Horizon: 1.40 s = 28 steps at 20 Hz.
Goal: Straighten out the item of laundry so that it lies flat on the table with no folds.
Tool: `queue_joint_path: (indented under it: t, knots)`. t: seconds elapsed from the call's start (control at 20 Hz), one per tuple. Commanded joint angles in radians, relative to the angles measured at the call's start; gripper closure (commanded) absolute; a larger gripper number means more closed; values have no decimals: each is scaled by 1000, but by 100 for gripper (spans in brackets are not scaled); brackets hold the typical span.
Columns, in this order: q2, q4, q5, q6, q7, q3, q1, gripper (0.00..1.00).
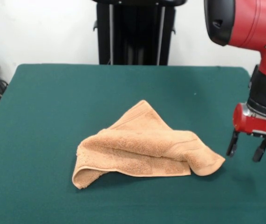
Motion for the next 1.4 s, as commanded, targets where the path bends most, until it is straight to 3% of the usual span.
queue_joint_path:
  t: [0.05, 1.4]
  knots:
    - [36, 55, 22, 82, 247, 49, -10, 0]
    - [42, 60, 11, 70, 216, 70, -40, 0]
